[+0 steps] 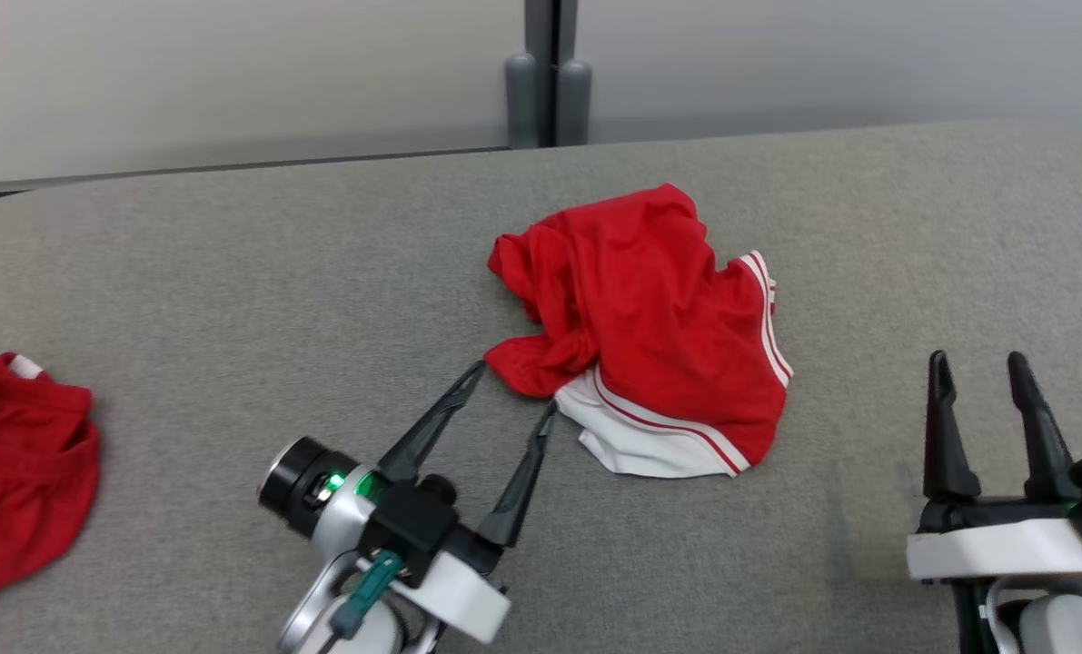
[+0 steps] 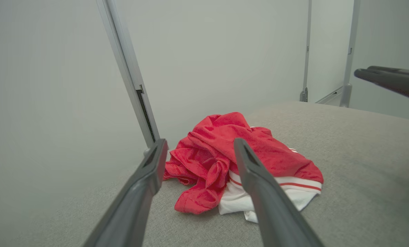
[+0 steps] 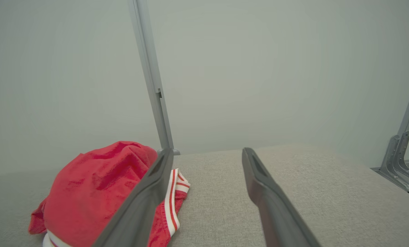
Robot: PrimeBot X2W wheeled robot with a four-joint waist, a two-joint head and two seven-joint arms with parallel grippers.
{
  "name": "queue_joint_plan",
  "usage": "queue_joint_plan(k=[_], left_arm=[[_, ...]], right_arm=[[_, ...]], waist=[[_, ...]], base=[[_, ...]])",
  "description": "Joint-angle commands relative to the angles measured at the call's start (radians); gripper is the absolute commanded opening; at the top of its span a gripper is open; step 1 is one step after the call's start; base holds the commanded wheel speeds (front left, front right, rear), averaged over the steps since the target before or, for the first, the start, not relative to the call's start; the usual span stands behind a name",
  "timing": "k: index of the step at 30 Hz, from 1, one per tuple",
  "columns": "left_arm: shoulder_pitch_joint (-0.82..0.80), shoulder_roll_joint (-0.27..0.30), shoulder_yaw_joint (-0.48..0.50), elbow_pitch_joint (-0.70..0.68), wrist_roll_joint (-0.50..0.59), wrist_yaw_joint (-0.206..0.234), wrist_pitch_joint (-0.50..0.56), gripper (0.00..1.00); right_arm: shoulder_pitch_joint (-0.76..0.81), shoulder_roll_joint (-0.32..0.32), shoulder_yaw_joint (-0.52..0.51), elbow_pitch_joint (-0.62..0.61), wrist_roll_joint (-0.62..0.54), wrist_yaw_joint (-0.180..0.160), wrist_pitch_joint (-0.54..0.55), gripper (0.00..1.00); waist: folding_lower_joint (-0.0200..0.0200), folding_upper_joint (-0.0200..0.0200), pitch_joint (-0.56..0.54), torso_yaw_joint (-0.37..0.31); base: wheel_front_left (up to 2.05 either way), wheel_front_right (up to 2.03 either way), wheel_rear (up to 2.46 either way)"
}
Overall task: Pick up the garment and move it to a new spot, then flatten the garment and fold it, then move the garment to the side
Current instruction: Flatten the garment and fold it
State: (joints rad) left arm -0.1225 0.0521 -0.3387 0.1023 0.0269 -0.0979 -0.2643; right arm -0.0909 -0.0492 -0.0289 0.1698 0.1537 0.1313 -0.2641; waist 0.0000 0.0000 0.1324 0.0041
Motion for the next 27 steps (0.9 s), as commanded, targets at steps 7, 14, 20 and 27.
queue_joint_plan(k=[7,14,20,27], left_arm=[[-0.235,0.003,-0.255,0.201,-0.005,-0.033,0.0,1.0],[-0.45,0.004,-0.514,0.403,-0.098,-0.032,0.028,1.0],[-0.562,0.001,-0.516,0.581,-0.103,0.031,0.085,1.0],[-0.591,0.013,-0.565,0.718,-0.184,0.042,0.185,0.68]], right_arm=[[-0.057,-0.001,-0.129,-0.029,0.012,-0.001,0.0,1.0],[-0.089,-0.001,-0.138,-0.022,0.05,-0.001,0.0,1.0],[-0.106,-0.002,-0.107,-0.012,0.088,-0.001,0.0,1.0],[-0.121,-0.002,-0.102,-0.003,0.104,-0.001,0.0,1.0]], waist=[[0.0,0.0,0.146,-0.169],[0.0,0.0,0.227,-0.269],[0.0,0.0,0.274,-0.322],[0.0,0.0,0.293,-0.338]], base=[[0.0,0.0,0.0],[0.0,0.0,0.0],[0.0,0.0,0.0],[0.0,0.0,0.0]])
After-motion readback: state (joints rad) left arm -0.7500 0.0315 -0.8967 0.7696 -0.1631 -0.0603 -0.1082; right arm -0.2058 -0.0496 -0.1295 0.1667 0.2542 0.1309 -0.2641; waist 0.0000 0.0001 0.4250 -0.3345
